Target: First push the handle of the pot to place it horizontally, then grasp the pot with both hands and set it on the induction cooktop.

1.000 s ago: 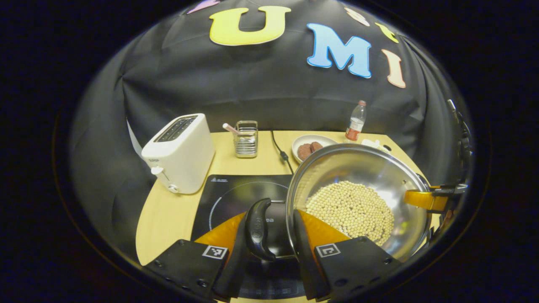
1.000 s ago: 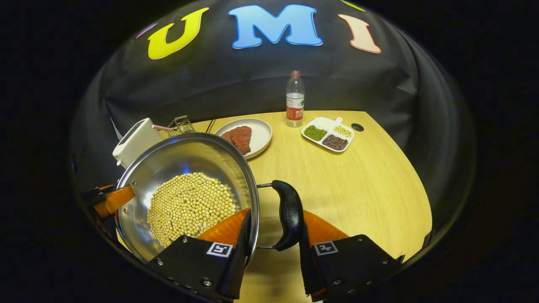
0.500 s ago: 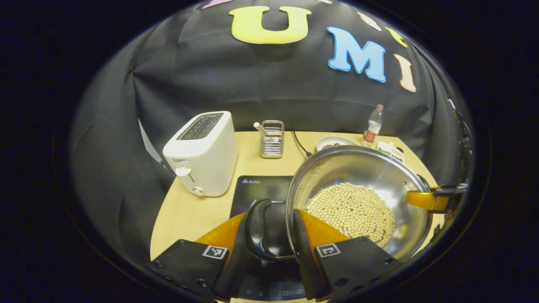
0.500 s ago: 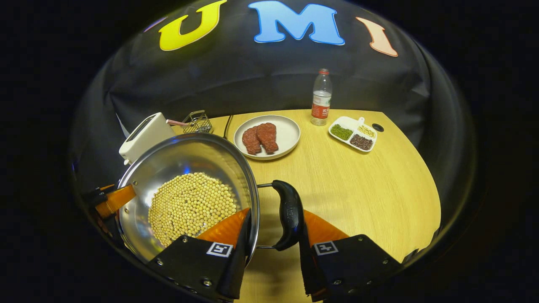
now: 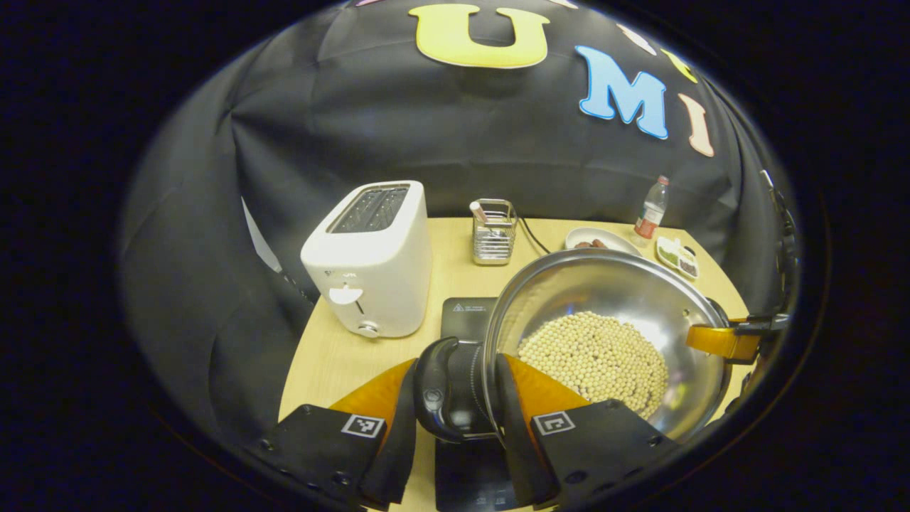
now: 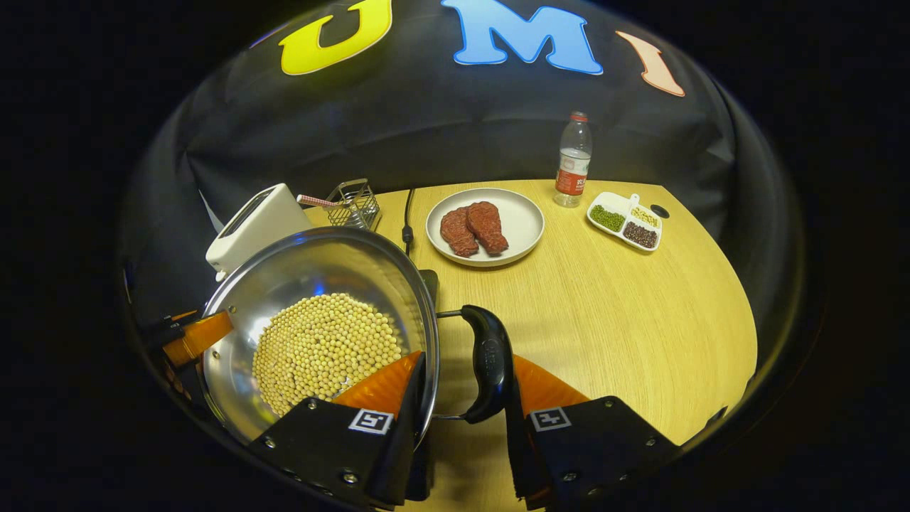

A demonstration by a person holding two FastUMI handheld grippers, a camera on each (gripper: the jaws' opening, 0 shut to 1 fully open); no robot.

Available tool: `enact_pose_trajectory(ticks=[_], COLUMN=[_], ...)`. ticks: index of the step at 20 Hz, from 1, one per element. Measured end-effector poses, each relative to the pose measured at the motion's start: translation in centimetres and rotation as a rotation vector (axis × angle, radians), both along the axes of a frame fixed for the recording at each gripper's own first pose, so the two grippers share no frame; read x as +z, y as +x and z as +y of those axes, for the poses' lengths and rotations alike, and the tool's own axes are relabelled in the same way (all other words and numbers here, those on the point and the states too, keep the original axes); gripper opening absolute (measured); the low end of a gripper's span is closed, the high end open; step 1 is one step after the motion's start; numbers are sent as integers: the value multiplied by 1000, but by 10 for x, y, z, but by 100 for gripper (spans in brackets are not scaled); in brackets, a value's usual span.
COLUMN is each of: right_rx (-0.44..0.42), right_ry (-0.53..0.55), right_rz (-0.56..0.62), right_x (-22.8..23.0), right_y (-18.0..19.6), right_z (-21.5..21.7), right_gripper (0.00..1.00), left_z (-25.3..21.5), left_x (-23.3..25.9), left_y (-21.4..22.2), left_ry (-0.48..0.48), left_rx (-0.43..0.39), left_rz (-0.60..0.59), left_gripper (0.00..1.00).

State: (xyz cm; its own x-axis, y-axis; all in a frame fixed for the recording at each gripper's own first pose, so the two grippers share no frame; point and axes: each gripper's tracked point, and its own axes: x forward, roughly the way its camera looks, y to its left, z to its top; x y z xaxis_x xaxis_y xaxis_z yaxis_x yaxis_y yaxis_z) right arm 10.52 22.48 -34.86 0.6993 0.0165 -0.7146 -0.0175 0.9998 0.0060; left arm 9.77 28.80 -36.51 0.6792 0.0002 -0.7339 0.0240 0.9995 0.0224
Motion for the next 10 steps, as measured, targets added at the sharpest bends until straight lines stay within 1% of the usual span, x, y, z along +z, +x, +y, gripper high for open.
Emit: enact_pose_trajectory(ticks=[1,2,3,7,8,10], right_rx=[-1,-2,-5,-13,-16,-14], right_ry=[0,1,1,-2,-3,-2], right_rz=[2,2,2,5,7,16], right_x=[-2,-2,-3,-6,-6,-10], right_y=[1,1,2,6,7,10], right_z=[4,7,10,17,18,22], right_gripper=[55,55,55,55,55,55], left_z=[2,6,6,15,16,18], left_x=[0,0,-1,-7,-8,-11], left_y=[1,2,4,12,14,18], left_ry=[5,7,5,3,-2,2], left_rx=[-7,-12,-13,-17,-18,-24], left_rz=[-3,-5,-6,-10,-10,-13], left_gripper=[62,58,62,62,58,58])
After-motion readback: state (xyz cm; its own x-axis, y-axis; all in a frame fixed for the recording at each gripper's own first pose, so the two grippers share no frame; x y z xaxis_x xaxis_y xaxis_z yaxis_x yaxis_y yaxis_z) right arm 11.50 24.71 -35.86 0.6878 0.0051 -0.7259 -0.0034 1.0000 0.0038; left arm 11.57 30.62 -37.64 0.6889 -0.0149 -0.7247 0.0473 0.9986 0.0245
